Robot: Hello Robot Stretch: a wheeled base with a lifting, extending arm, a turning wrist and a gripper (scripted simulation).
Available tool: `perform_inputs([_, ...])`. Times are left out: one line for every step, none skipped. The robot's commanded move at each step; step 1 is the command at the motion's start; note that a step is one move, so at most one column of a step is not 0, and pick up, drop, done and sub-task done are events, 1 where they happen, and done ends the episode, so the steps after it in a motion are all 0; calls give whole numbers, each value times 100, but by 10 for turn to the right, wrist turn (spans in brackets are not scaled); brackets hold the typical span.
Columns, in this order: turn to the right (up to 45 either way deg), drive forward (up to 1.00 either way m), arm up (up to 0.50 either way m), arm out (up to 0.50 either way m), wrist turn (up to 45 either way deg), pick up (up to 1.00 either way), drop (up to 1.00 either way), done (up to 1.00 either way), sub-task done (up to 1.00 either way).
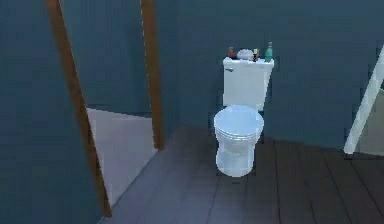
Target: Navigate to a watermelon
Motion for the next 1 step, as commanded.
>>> perform_inputs([0,100,0,0,0,0,0,0,0])
